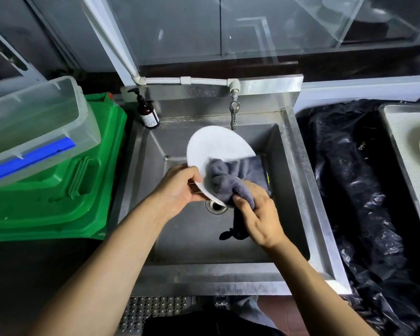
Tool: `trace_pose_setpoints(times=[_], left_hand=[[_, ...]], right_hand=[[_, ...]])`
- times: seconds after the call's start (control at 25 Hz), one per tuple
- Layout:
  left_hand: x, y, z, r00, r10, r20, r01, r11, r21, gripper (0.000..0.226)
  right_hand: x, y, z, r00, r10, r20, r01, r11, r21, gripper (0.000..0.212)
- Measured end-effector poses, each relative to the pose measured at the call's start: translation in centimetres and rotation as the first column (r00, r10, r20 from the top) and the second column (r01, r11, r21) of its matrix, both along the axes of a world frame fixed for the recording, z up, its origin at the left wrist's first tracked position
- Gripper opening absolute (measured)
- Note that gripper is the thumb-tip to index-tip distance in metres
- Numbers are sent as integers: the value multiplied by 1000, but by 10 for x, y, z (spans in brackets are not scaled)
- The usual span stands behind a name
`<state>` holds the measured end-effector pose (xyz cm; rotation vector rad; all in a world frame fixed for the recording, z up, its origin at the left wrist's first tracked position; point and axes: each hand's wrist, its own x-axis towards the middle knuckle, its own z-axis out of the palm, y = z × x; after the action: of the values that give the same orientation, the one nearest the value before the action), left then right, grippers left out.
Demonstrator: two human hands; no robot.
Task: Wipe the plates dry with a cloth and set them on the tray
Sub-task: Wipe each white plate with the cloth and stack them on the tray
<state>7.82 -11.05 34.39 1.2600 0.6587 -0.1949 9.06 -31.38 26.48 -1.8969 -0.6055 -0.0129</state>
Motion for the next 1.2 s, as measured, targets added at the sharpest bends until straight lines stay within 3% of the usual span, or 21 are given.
trace_pose_setpoints(times=[0.08, 0.24, 0.36, 0.56, 0.68, 0.76, 0.88, 1.04, 1.12, 1.2], left_hand=[[-3, 3, -1, 1000, -8, -6, 8, 1000, -8, 31], [-10, -3, -6, 995, -102, 7, 102, 995, 22, 27], [-14, -12, -6, 987, -157, 20, 157, 987, 17, 34], [-9, -20, -4, 992, -128, 18, 128, 992, -1, 23], [-4, -8, -3, 997, -80, -14, 80, 997, -6, 31], [-2, -1, -3, 998, -25, -53, 24, 1000, -13, 33], [1, 2, -5, 994, 46, -100, -51, 998, -42, 22], [8, 0, -6, 989, 93, -111, -104, 990, -98, 19], [11, -1, -7, 987, 113, -112, -125, 986, -106, 17], [12, -2, -7, 989, 90, -116, -104, 987, -125, 14]], right_hand=[[8, -14, -17, 1000, -18, -20, 18, 1000, -20, 34], [33, -15, -23, 971, -133, -199, 104, 983, -149, 51], [57, 0, -8, 968, -175, -179, 136, 968, -209, 54], [47, 40, 23, 987, 81, -139, -93, 992, -82, 54], [25, 39, 26, 948, 195, -252, -198, 980, 11, 52], [15, 29, 27, 940, 202, -275, -214, 977, -13, 50], [-1, 16, 27, 982, 176, -71, -183, 977, -110, 41], [-6, 15, 18, 959, -14, 284, 85, 967, -239, 43], [-1, 15, 19, 931, -56, 361, 150, 960, -237, 33], [3, 13, 21, 941, -59, 333, 144, 961, -238, 23]])
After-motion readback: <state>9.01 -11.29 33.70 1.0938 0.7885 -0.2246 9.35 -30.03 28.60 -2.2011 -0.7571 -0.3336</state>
